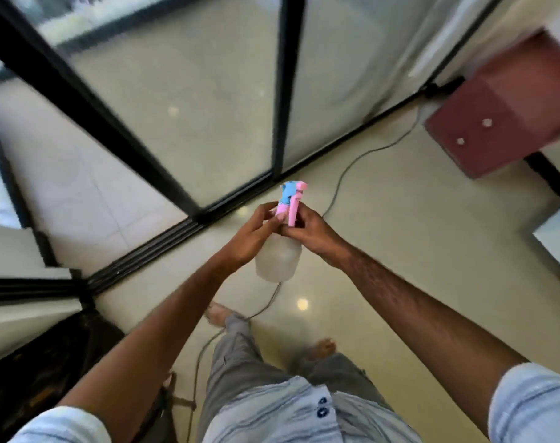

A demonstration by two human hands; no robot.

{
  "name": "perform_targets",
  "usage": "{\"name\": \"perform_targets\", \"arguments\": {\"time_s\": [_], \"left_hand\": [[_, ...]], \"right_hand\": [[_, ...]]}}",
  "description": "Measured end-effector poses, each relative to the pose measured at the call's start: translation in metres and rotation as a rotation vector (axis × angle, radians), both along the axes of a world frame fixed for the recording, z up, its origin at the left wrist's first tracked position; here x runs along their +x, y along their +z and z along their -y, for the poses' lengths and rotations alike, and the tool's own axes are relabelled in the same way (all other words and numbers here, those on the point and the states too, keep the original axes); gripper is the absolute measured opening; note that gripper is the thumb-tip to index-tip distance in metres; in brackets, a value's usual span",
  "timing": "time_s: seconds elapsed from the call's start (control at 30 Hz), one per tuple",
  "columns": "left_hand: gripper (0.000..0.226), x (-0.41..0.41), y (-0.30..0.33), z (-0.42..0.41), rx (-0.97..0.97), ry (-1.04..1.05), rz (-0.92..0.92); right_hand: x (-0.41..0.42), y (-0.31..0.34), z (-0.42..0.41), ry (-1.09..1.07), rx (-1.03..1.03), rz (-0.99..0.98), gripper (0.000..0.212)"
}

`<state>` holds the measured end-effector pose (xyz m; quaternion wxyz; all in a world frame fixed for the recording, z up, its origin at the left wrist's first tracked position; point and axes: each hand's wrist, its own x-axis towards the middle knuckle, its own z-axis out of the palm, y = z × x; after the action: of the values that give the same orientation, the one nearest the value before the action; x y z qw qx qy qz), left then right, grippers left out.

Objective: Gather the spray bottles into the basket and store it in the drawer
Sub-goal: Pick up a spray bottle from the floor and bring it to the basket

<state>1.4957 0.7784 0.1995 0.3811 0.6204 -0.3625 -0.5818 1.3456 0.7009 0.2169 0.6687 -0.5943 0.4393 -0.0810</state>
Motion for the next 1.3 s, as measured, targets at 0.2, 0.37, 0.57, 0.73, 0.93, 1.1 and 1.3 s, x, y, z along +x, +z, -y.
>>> {"name": "perform_targets", "arguments": {"time_s": [0.2, 0.37, 0.57, 0.73, 0.93, 1.1, 1.3], "left_hand": [[0.074, -0.171, 0.048, 0.070, -0.125, -0.376, 0.046], [0.094, -0.305, 0.081, 0.144, -0.286, -0.662, 0.235], [0.087, -0.452, 0.089, 0.241, -0.409, -0.846, 0.251], [0.089, -0.563, 0.083, 0.324, -0.294, -0.984, 0.074], [0.076, -0.696, 0.082, 0.409, -0.260, -1.167, 0.003], [0.083, -0.801, 0.073, 0.445, -0.360, -1.310, 0.105], [0.083, -0.924, 0.055, 0.490, -0.489, -1.465, 0.173]], "right_hand": [[-0.191, 0.060, 0.034, -0.290, -0.126, 0.046, 0.035], [-0.327, 0.092, 0.071, -0.568, -0.250, 0.054, 0.045], [-0.463, 0.109, 0.123, -0.792, -0.324, 0.024, 0.043], [-0.579, 0.121, 0.168, -0.827, -0.378, -0.048, 0.037], [-0.690, 0.124, 0.212, -1.108, -0.410, -0.131, 0.026], [-0.772, 0.113, 0.241, -1.381, -0.439, -0.155, 0.029], [-0.881, 0.087, 0.275, -1.493, -0.411, -0.137, 0.032]]}}
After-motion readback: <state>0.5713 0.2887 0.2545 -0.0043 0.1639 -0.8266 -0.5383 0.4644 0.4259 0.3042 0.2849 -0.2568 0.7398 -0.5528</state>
